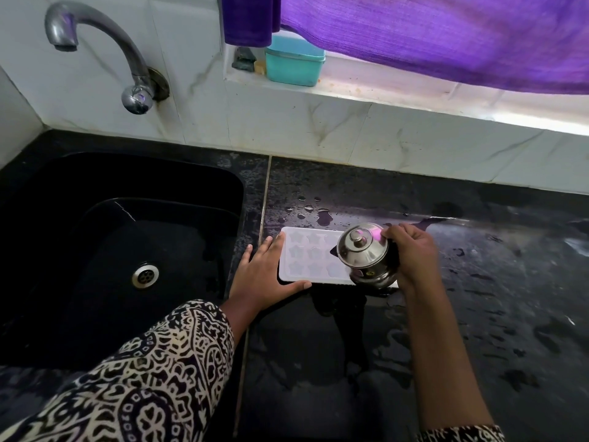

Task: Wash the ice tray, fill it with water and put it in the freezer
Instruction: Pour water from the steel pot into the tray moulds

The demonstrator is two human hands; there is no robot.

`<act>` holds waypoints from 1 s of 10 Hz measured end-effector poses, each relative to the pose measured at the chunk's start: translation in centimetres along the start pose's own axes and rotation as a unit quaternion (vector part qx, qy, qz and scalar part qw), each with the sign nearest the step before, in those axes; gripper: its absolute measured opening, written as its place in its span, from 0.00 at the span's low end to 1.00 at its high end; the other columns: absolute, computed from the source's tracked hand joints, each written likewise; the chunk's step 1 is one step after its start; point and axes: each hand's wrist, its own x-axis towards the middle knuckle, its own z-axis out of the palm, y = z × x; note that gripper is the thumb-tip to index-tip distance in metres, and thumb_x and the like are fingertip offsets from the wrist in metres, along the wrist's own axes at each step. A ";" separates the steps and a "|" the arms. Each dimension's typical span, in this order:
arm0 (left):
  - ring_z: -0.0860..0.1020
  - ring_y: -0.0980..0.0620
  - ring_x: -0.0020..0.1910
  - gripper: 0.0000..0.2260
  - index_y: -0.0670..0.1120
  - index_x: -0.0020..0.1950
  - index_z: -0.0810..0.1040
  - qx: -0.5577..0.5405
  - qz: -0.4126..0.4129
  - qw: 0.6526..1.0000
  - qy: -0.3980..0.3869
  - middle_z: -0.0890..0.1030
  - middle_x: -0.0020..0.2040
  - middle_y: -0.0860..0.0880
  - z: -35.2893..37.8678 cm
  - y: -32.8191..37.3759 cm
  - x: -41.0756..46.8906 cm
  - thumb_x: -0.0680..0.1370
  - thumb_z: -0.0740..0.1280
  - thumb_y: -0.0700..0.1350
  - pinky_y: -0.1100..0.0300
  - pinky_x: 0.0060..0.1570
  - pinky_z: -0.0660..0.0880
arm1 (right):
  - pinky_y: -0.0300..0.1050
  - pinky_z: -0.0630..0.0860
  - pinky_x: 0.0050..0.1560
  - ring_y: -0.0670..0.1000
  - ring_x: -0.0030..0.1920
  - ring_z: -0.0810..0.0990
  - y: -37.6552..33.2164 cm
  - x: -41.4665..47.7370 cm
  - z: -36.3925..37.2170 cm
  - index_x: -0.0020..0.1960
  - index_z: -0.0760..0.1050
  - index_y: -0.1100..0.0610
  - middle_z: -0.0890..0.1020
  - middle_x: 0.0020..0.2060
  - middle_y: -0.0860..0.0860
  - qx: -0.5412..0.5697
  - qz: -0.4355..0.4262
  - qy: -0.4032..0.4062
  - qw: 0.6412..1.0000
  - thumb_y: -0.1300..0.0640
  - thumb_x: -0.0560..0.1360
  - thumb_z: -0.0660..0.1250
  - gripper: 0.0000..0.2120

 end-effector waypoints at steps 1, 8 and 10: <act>0.49 0.58 0.78 0.52 0.50 0.80 0.45 0.000 0.000 1.000 -0.001 0.54 0.80 0.54 0.0 0.0 0.0 0.65 0.56 0.78 0.52 0.75 0.42 | 0.34 0.69 0.25 0.44 0.24 0.69 0.3 0.0 -0.6 0.31 0.69 0.58 0.71 0.23 0.47 0.009 0.022 0.005 1.000 0.67 0.70 0.65 0.11; 0.49 0.58 0.78 0.53 0.51 0.80 0.45 -0.003 0.003 1.000 0.001 0.55 0.80 0.54 0.2 -0.2 0.1 0.65 0.54 0.79 0.51 0.76 0.43 | 0.38 0.64 0.27 0.50 0.29 0.63 0.1 -0.6 0.4 0.34 0.71 0.63 0.67 0.27 0.56 -0.136 -0.089 -0.030 0.986 0.65 0.70 0.66 0.08; 0.49 0.57 0.78 0.53 0.51 0.80 0.45 -0.005 0.003 1.000 0.004 0.55 0.80 0.53 0.3 -0.3 0.1 0.65 0.55 0.79 0.51 0.76 0.43 | 0.39 0.63 0.28 0.51 0.28 0.63 0.4 0.0 0.2 0.28 0.66 0.58 0.65 0.25 0.54 -0.057 -0.032 -0.009 0.998 0.66 0.68 0.67 0.14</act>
